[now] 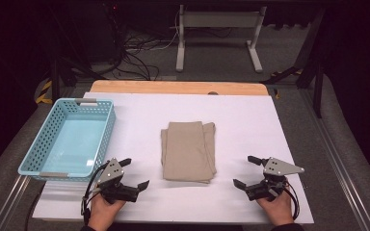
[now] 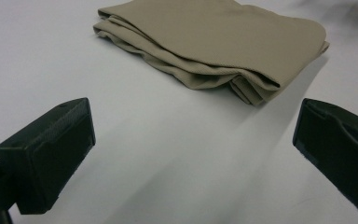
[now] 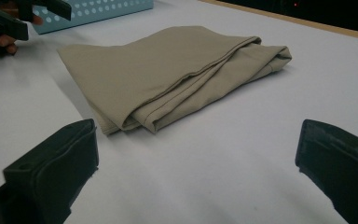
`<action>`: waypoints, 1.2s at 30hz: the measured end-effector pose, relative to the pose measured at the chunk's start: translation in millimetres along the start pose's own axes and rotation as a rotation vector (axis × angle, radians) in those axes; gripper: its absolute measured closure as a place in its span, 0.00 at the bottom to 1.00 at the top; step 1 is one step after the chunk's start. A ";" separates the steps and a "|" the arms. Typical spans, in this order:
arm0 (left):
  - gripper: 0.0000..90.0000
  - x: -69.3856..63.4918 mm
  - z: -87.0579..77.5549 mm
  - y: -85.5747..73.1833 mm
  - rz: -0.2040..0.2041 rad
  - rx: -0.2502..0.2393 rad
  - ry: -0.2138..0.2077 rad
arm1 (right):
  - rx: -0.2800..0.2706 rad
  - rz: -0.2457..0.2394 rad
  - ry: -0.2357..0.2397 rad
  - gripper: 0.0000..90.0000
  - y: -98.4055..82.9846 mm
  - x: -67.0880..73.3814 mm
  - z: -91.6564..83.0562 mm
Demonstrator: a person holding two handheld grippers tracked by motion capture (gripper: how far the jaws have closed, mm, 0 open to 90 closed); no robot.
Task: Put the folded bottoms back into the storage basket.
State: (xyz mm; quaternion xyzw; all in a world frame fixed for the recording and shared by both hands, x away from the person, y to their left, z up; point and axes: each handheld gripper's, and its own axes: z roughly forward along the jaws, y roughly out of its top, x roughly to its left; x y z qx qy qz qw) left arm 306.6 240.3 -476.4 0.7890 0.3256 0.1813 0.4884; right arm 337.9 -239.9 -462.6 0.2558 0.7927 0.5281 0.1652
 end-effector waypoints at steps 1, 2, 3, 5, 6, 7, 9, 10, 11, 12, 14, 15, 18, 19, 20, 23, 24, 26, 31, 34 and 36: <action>0.00 0.0 0.0 0.0 0.000 0.000 0.000 | 0.002 0.001 0.001 0.00 0.1 0.1 0.5; 0.00 -0.4 0.5 0.6 0.002 0.000 0.001 | 0.002 0.001 0.001 0.00 0.1 0.1 0.5; 0.00 -0.8 0.8 1.2 0.004 0.003 -0.003 | 0.005 -0.004 0.002 0.00 0.3 0.4 1.2; 0.00 -1.5 0.7 2.7 0.016 -0.008 -0.014 | 0.008 -0.003 0.004 0.00 0.3 0.5 1.4; 0.00 -1.5 0.7 2.7 0.016 -0.008 -0.014 | 0.007 -0.003 0.003 0.00 0.3 0.2 1.3; 0.00 -1.4 0.6 2.8 0.016 -0.013 -0.017 | 0.004 0.001 0.003 0.00 0.3 0.0 1.2; 0.00 -0.3 0.8 2.4 0.013 -0.003 -0.022 | 0.003 0.002 -0.001 0.00 0.3 -0.5 0.9; 0.00 0.2 1.3 2.3 0.013 0.000 -0.023 | 0.002 0.001 0.000 0.00 0.2 -0.7 0.8; 0.00 0.4 1.7 2.4 0.015 0.002 -0.021 | 0.003 0.002 0.000 0.00 0.1 -0.8 0.8; 0.00 -0.1 2.0 2.3 0.009 0.000 -0.023 | 0.004 0.002 0.003 0.00 0.0 -1.0 1.1; 0.00 0.1 2.9 2.0 0.000 -0.002 -0.016 | 0.011 0.007 0.004 0.00 -0.3 -0.9 1.6; 0.00 0.6 3.5 2.1 -0.009 0.001 -0.020 | 0.014 0.004 0.003 0.00 -0.3 -0.5 1.7; 0.00 0.6 3.7 3.0 -0.011 -0.003 -0.018 | 0.019 -0.002 0.006 0.00 -0.3 0.5 1.9; 0.00 0.5 3.2 3.6 -0.010 -0.007 -0.015 | 0.018 -0.003 0.007 0.00 -0.3 0.9 2.2; 0.00 0.5 3.2 3.6 -0.010 -0.007 -0.015 | 0.020 -0.005 0.007 0.00 -0.3 1.2 2.4; 0.00 -0.4 1.4 7.1 -0.013 -0.016 -0.014 | 0.024 -0.008 0.007 0.00 -0.3 1.6 3.1; 0.00 -0.4 0.9 8.4 -0.009 -0.013 -0.005 | 0.025 -0.008 0.007 0.00 -0.3 1.6 3.2; 0.00 0.6 0.0 11.4 -0.005 -0.008 0.003 | 0.027 -0.006 0.005 0.00 -0.3 1.8 3.5; 0.00 1.9 0.9 18.0 -0.010 -0.004 -0.005 | 0.038 -0.010 0.004 0.00 -0.4 3.6 4.5; 0.00 2.8 3.1 25.6 0.001 0.010 -0.007 | 0.047 -0.013 0.004 0.00 -0.5 4.1 5.6; 0.00 3.2 4.3 29.3 -0.002 0.032 0.002 | 0.052 -0.013 0.002 0.00 -0.4 4.3 6.2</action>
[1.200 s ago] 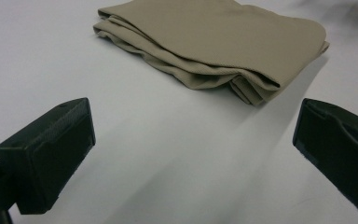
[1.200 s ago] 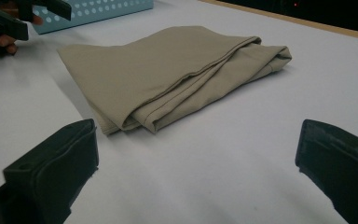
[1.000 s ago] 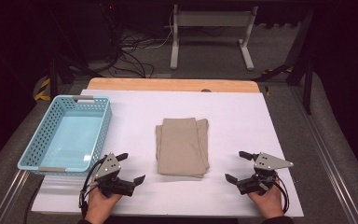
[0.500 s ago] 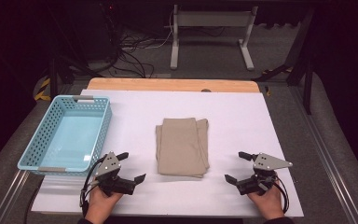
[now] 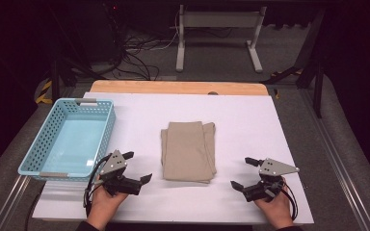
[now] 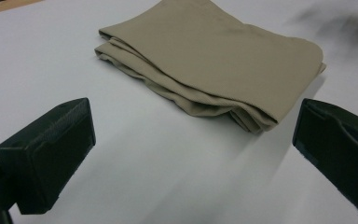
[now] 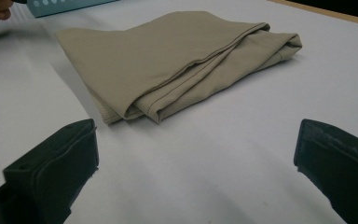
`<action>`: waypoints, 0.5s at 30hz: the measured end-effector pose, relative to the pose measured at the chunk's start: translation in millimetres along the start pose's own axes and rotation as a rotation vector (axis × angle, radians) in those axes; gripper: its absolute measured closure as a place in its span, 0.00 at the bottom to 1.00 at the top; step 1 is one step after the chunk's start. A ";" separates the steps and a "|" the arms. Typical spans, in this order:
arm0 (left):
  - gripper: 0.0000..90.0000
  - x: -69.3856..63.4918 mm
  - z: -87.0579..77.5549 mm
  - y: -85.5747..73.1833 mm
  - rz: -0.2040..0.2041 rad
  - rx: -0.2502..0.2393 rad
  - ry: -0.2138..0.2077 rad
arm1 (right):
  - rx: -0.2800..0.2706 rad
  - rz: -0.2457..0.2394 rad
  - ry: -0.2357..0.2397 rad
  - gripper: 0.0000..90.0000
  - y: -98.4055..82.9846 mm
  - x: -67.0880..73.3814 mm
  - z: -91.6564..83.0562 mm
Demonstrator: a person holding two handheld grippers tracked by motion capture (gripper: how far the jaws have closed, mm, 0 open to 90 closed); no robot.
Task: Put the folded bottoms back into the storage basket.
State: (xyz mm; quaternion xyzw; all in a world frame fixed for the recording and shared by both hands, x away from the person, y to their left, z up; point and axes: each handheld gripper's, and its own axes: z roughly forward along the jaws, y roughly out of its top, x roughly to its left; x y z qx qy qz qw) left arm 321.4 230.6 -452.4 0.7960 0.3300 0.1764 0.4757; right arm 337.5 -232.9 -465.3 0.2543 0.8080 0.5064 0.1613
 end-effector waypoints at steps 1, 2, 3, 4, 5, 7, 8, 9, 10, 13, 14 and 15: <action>0.00 0.4 0.4 1.0 0.001 0.006 -0.001 | 0.002 -0.001 -0.001 0.00 0.0 -0.1 0.4; 0.00 1.2 0.7 2.6 0.004 0.017 0.001 | 0.003 0.000 -0.001 0.00 -0.1 0.0 0.6; 0.00 1.9 1.0 4.2 0.005 0.027 0.000 | 0.003 -0.001 0.001 0.00 0.0 -0.1 0.6; 0.00 1.9 1.0 4.2 0.005 0.027 0.000 | 0.002 -0.001 0.003 0.00 0.0 -0.1 0.6; 0.00 2.5 1.8 7.3 -0.011 0.026 -0.010 | 0.003 -0.001 0.003 0.00 -0.1 -0.1 0.8; 0.00 4.3 1.9 11.9 -0.002 0.030 -0.017 | 0.006 -0.001 0.005 0.00 -0.1 -0.2 1.2; 0.00 4.7 2.3 14.3 0.002 0.026 -0.020 | 0.007 -0.001 0.005 0.00 -0.1 -0.2 1.4; 0.00 5.0 2.5 17.0 0.005 0.030 -0.021 | 0.009 -0.002 0.003 0.00 -0.1 -0.2 1.5; 0.00 5.1 3.5 19.7 0.008 0.026 -0.027 | 0.012 -0.001 0.003 0.00 -0.1 -0.1 1.7; 0.00 4.9 5.6 28.3 0.027 0.033 -0.032 | 0.014 -0.003 0.000 0.00 -0.1 0.2 2.0; 0.00 4.7 6.3 31.7 0.033 0.038 -0.033 | 0.016 -0.002 0.001 0.00 -0.1 0.1 2.1; 0.00 4.8 6.8 33.6 0.038 0.041 -0.034 | 0.017 -0.002 0.001 0.00 -0.1 0.1 2.3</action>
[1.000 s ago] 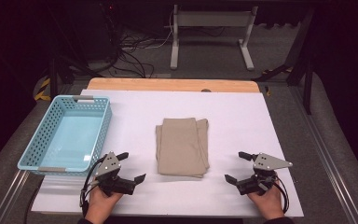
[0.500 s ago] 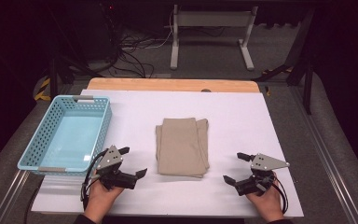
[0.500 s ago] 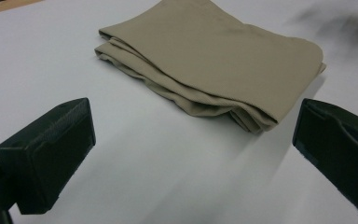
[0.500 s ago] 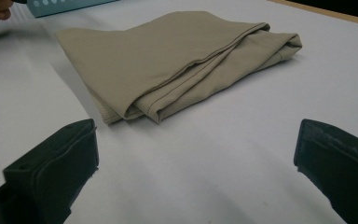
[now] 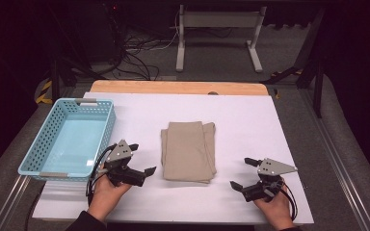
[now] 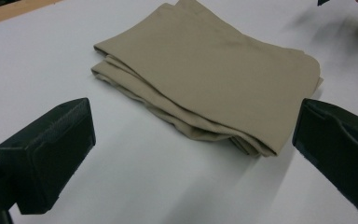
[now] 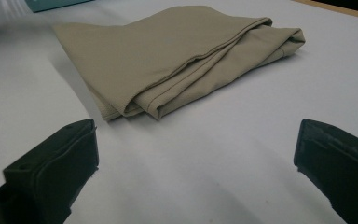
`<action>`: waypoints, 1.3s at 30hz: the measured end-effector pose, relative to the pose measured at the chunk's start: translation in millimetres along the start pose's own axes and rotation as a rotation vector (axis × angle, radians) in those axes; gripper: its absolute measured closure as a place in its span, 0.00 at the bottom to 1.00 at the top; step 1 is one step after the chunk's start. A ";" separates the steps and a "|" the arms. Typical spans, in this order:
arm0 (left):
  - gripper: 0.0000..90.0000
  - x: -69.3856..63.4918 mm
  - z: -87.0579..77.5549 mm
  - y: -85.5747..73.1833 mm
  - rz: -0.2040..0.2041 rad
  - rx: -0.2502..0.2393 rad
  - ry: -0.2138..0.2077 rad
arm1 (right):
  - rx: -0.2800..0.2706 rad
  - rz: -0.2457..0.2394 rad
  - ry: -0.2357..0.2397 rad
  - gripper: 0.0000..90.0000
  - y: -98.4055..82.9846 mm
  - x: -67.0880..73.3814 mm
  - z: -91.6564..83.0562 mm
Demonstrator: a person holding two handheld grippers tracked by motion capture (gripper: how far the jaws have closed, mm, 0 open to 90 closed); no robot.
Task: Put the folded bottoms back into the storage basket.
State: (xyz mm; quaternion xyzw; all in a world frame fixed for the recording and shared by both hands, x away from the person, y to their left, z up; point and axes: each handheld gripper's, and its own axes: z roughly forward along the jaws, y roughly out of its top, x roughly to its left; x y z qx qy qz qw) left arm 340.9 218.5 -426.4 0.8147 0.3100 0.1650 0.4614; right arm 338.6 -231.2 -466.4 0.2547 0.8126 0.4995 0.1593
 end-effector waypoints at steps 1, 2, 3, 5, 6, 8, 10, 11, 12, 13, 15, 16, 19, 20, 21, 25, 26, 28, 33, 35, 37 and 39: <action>0.00 0.0 0.3 2.6 0.004 0.003 -0.001 | 0.000 0.000 0.000 0.00 0.0 0.0 0.0; 0.00 -0.1 0.5 4.9 0.008 0.003 -0.001 | 0.001 0.000 -0.001 0.00 0.0 0.0 0.0; 0.00 -0.3 0.6 7.2 0.010 0.001 -0.002 | 0.001 0.000 0.000 0.00 -0.1 0.0 0.1; 0.00 0.1 0.5 11.3 0.019 0.002 -0.002 | 0.001 0.000 0.001 0.00 0.0 0.1 0.1; 0.00 0.5 0.6 13.2 0.024 0.001 -0.003 | 0.001 0.000 0.000 0.00 0.0 0.1 0.1; 0.00 0.7 0.7 15.2 0.021 0.001 -0.002 | 0.002 0.001 0.001 0.00 -0.1 0.0 0.2; 0.00 1.4 1.2 18.1 0.019 -0.003 -0.005 | 0.002 0.003 0.001 0.00 -0.1 -0.1 0.3; 0.00 2.4 1.5 19.4 0.021 -0.008 -0.004 | 0.003 0.005 0.000 0.00 -0.2 -0.1 0.4; 0.00 2.8 1.7 20.3 0.008 -0.012 -0.008 | 0.008 0.007 -0.001 0.00 -0.2 -0.2 0.8; 0.00 4.6 2.7 22.3 -0.003 -0.019 -0.013 | 0.009 0.004 -0.001 0.01 -0.1 -0.1 1.0; 0.00 6.2 5.0 24.6 -0.011 -0.022 -0.020 | 0.013 0.001 -0.003 0.01 0.0 0.2 1.3; 0.00 7.0 6.1 26.0 -0.008 -0.020 -0.018 | 0.013 0.002 -0.004 0.01 0.0 0.2 1.3; 0.00 8.6 10.2 30.8 0.000 -0.016 -0.022 | 0.012 0.004 -0.004 0.00 -0.1 0.0 1.3; 0.00 8.9 11.7 32.6 0.000 -0.012 -0.026 | 0.014 0.004 -0.006 0.00 -0.1 0.0 1.4; 0.00 9.2 13.7 34.4 0.001 -0.013 -0.028 | 0.016 0.004 -0.006 0.01 0.0 0.1 1.7; 0.00 10.2 20.7 42.5 0.016 -0.011 -0.036 | 0.031 0.001 -0.013 0.01 0.3 0.2 3.1; 0.00 10.5 22.3 44.3 0.018 -0.011 -0.038 | 0.031 0.001 -0.015 0.00 0.3 0.3 3.2; 0.00 11.6 25.6 48.1 0.018 -0.006 -0.044 | 0.030 0.004 -0.017 0.00 0.2 0.2 3.1; 0.00 15.3 34.0 56.4 0.017 0.005 -0.026 | 0.038 0.005 -0.022 0.00 0.3 0.2 3.7; 0.00 16.8 36.9 59.0 0.007 0.006 -0.021 | 0.043 0.003 -0.025 0.01 0.3 0.3 4.1; 0.00 18.2 40.0 61.5 0.010 0.008 -0.021 | 0.046 0.003 -0.026 0.01 0.4 0.5 4.4; 0.00 19.3 43.0 63.5 0.012 0.012 -0.020 | 0.047 0.002 -0.028 0.01 0.4 0.6 4.4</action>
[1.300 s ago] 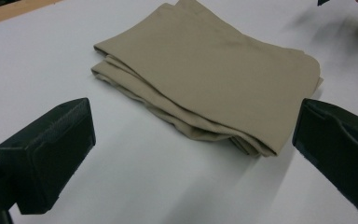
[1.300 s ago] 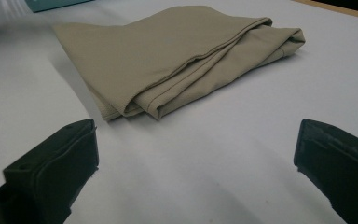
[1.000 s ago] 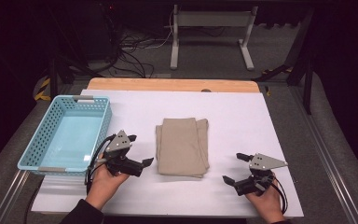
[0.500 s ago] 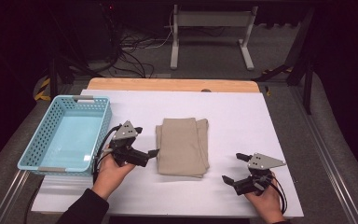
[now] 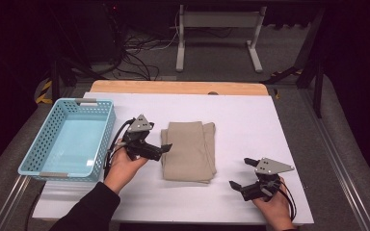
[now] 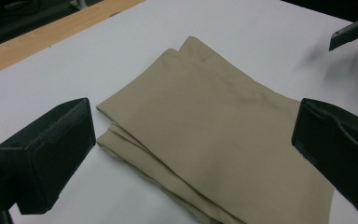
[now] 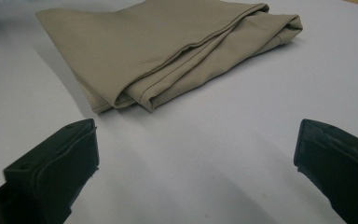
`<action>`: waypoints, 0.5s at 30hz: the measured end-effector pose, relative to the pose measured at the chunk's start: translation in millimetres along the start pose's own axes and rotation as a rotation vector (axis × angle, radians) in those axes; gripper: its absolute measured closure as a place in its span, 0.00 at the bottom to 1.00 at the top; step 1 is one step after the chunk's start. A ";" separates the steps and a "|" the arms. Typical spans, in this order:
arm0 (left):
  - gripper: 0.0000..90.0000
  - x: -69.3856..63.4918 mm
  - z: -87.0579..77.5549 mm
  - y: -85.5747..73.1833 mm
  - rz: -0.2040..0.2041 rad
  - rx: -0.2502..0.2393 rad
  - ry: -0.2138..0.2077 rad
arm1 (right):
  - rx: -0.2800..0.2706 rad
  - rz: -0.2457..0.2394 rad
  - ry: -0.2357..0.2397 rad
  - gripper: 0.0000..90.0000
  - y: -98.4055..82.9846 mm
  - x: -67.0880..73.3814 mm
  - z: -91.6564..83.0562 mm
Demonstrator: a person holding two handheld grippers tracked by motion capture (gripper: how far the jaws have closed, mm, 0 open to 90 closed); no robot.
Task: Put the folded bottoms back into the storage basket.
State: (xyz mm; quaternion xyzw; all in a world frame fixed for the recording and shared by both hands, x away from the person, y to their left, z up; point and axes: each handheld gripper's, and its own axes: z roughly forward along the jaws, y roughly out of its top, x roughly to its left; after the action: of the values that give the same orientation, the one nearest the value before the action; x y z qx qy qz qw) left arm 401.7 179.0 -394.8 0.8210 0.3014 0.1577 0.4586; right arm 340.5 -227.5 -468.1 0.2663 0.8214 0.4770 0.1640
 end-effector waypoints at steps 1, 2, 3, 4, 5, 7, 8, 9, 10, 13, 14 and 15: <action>0.00 0.0 0.0 0.0 0.000 0.000 0.000 | 0.001 0.000 0.000 0.01 0.0 0.1 0.0; 0.00 1.3 2.7 1.6 -0.001 -0.001 -0.001 | 0.001 -0.001 -0.003 0.01 0.0 0.2 -0.1; 0.00 1.3 2.7 1.6 -0.001 -0.001 -0.001 | 0.002 -0.001 -0.005 0.01 0.0 0.4 -0.1; 0.00 2.3 4.2 2.7 0.002 0.000 -0.004 | 0.002 -0.001 -0.005 0.01 0.0 0.4 -0.1; 0.00 2.8 6.0 3.8 -0.004 0.001 -0.007 | 0.002 -0.001 -0.007 0.01 0.0 0.6 0.0; 0.00 5.6 8.4 6.3 0.010 0.004 -0.001 | 0.005 -0.001 -0.008 0.01 0.1 0.8 0.1; 0.00 6.3 9.9 7.4 0.000 0.006 -0.010 | 0.005 -0.001 -0.008 0.01 0.1 0.9 0.2; 0.00 7.2 10.8 8.4 0.001 0.008 -0.012 | 0.005 -0.001 -0.008 0.01 0.1 0.9 0.2; 0.00 9.3 12.9 11.1 0.006 0.010 -0.005 | 0.006 -0.001 -0.008 0.01 0.0 1.0 0.1; 0.00 11.8 16.5 13.9 0.000 0.011 -0.002 | 0.005 -0.001 -0.007 0.01 0.1 1.1 0.1; 0.00 12.3 18.2 14.9 -0.006 0.019 -0.006 | 0.005 -0.001 -0.008 0.01 0.1 1.0 0.1; 0.00 12.6 20.2 16.0 -0.005 0.025 -0.006 | 0.006 0.000 -0.007 0.01 0.1 1.1 0.2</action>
State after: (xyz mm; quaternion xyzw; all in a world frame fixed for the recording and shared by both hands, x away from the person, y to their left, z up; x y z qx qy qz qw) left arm 427.9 167.4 -392.2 0.8265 0.3039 0.1504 0.4494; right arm 339.7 -226.7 -468.1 0.2682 0.8222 0.4737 0.1662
